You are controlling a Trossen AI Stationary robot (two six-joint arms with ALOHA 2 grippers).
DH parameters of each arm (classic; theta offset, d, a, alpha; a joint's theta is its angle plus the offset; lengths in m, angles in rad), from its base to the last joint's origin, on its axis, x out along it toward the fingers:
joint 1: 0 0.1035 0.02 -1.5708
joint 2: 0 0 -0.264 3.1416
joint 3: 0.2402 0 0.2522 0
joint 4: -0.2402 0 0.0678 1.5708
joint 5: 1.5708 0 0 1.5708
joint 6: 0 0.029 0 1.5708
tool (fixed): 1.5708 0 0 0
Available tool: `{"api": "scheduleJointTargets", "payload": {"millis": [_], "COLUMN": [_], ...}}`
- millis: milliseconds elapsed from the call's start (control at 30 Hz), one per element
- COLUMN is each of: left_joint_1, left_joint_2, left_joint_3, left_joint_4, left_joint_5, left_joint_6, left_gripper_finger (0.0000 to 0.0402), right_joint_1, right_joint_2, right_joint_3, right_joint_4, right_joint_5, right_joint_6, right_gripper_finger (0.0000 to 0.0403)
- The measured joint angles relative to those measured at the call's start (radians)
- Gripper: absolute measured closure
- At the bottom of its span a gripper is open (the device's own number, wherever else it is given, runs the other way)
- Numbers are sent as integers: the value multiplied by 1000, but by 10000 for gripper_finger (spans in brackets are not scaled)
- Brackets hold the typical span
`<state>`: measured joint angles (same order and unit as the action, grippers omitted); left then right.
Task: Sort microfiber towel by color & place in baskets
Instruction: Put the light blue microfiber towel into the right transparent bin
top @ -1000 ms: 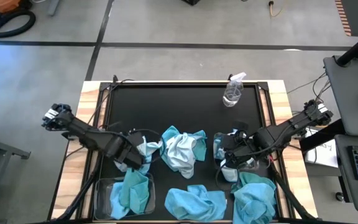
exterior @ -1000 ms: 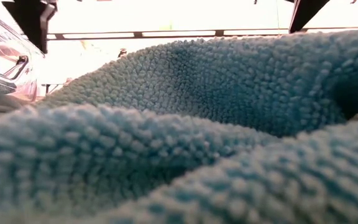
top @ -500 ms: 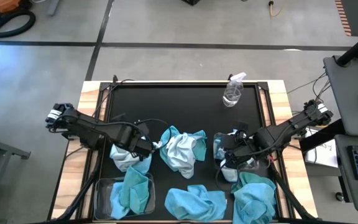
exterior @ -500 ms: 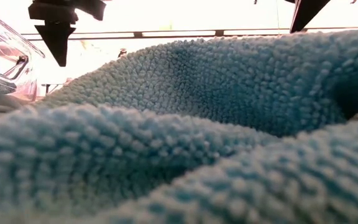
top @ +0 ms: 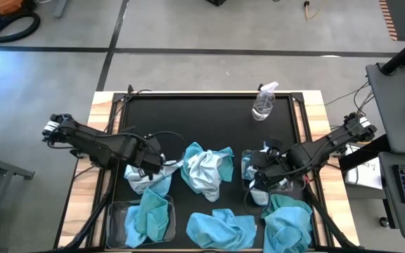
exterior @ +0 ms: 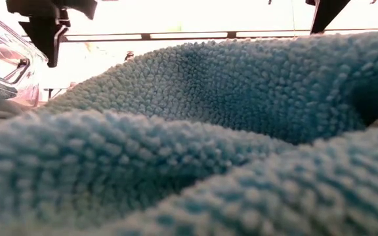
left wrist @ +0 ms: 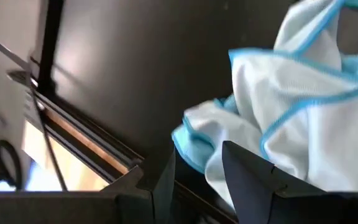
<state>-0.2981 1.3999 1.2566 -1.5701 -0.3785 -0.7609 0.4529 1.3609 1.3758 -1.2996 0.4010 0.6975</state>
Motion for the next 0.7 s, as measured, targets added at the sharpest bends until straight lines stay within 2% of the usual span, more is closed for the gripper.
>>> {"api": "scheduleJointTargets", "payload": {"millis": [233,367,700], "left_joint_1": [-2,-7,-29], "left_joint_2": [-140,-205,-273], "left_joint_3": [-156,-260,-462], "left_joint_4": [72,185,403], "left_joint_5": [123,213,367], "left_joint_6": [-99,-116,-146], "left_gripper_finger": [283,283,283], "right_joint_1": [1,1,1], "right_joint_2": [0,0,0], "right_joint_3": [-5,-5,-6], "right_joint_4": [-1,0,0], "right_joint_5": [-17,-17,-17], "right_joint_6": [2,18,63], "right_gripper_finger": [394,394,394]}}
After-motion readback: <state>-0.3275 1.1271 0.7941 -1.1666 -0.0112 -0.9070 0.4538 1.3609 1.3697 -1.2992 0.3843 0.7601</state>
